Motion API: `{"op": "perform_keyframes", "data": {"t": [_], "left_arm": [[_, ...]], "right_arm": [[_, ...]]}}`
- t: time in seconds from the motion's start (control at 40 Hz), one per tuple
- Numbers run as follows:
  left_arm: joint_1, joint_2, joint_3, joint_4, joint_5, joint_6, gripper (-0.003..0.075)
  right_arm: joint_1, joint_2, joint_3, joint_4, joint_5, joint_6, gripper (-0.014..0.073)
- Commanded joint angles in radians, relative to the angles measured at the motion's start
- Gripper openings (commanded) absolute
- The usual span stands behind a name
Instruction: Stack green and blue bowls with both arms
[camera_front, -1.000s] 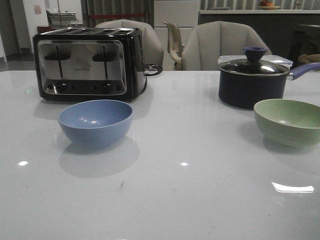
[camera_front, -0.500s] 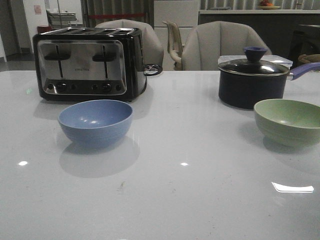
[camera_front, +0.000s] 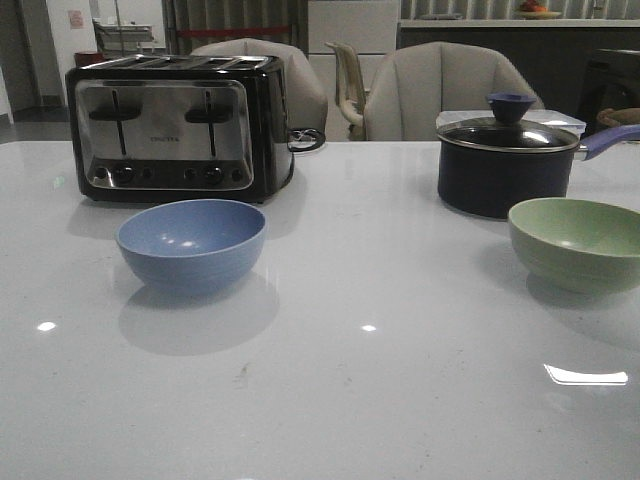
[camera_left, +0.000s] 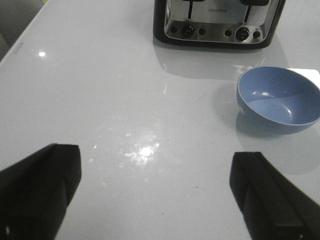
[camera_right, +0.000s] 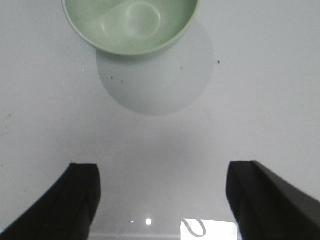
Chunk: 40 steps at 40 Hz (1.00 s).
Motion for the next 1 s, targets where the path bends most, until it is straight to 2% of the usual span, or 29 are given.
{"op": "perform_keyframes", "data": {"t": [0.0,0.28,0.55,0.9,0.97], "left_arm": [[0.001,0.013,-0.028,0.004,-0.078,-0.005,0.0656],[0.001,0.013,-0.028,0.004,-0.077,-0.005,0.0656],[0.001,0.013,-0.028,0.004,-0.077,-0.005,0.0656],[0.001,0.013,-0.028,0.004,-0.077,-0.005,0.0656],[0.001,0.013,-0.028,0.004,-0.077,-0.005,0.0656]], "right_arm": [[-0.007,0.066,-0.095,-0.006,-0.07,0.017,0.0619],[-0.09,0.353,-0.344,0.034,-0.003,0.016,0.0619],[-0.096,0.619,-0.532,0.044,-0.001,0.015,0.0619],[-0.096,0.817,-0.642,0.044,0.001,0.011,0.0619],[-0.096,0.825,-0.646,0.044,0.002,0.004,0.0592]]}}
